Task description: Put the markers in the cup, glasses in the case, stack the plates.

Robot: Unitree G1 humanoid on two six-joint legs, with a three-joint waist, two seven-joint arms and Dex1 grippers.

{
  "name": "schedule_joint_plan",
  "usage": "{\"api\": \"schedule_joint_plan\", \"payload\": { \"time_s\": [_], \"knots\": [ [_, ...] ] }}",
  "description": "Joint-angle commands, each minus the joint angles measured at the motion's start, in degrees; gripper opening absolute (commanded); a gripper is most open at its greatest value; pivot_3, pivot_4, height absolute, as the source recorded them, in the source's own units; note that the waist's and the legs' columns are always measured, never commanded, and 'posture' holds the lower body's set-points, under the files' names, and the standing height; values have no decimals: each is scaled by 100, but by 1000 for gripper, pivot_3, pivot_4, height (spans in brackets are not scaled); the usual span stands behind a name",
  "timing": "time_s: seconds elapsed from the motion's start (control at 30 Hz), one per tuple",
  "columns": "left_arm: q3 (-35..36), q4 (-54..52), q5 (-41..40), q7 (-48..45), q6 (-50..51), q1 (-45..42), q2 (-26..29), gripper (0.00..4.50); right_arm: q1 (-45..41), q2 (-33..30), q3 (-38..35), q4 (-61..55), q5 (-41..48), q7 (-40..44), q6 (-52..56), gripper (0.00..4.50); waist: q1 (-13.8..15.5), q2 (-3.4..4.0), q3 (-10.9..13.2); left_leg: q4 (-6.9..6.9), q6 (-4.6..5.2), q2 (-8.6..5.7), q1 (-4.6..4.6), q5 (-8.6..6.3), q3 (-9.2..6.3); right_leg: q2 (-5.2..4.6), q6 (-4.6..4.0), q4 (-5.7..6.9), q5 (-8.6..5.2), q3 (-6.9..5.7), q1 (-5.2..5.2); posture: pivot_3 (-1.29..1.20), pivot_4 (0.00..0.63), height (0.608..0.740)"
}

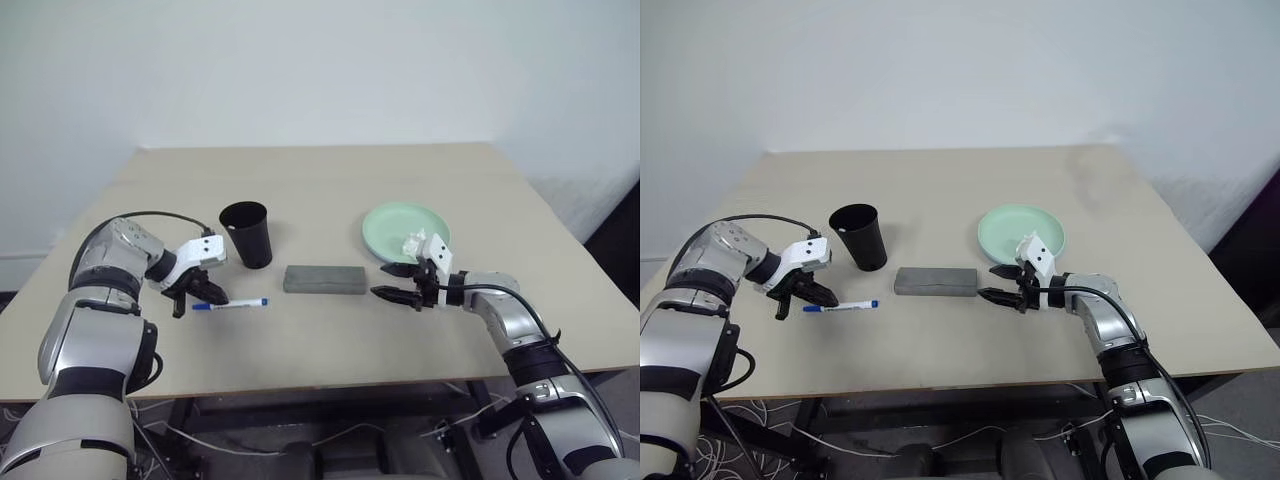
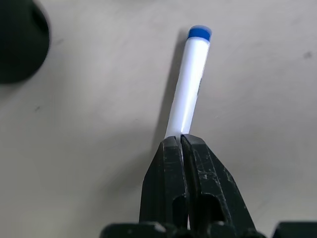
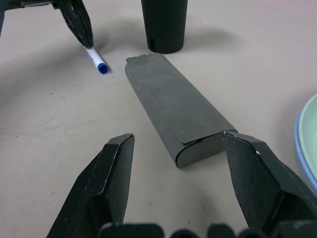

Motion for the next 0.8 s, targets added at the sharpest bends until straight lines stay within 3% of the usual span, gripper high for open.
{"api": "schedule_joint_plan", "payload": {
  "time_s": [0.03, 0.2, 0.3, 0.4, 0.8],
  "knots": [
    [93, -269, -144, -182, -368, -31, 104, 12, -171, -2, -71, -87, 89, 31, -91, 3094, 1, -2, 0, 0, 0, 0, -2, 0, 0, 0, 0, 0, 0, 0, -1, 0, 0, 737],
    [20, -278, -43, 79, -549, -21, 99, 12, -204, 13, -45, -25, 70, 47, -108, 3094, 1, -3, 0, 0, 0, 0, -2, 0, 0, 0, 0, -1, 0, 1, 0, 0, 0, 737],
    [-7, -268, -14, 182, -605, -17, 54, 552, -244, 25, -36, 17, 61, 52, -122, 3094, 0, -3, 0, 1, 0, 0, -1, 0, 0, 0, 0, 1, 0, 1, -1, 0, 0, 737],
    [-52, -299, -10, 127, -684, 14, -21, 1592, -273, 22, -33, 56, 58, 59, -140, 3094, 0, -3, 0, 2, 0, 0, -1, 0, 0, 0, 0, 1, 0, 1, -1, 0, 0, 737],
    [-273, -364, 55, -172, -785, 113, -196, 1592, -239, 13, -28, 36, 56, 16, -145, 3094, 0, -5, -1, 6, 0, -1, -2, 0, 0, 0, 0, 1, 0, 1, 1, 0, 0, 737]
  ]
}}
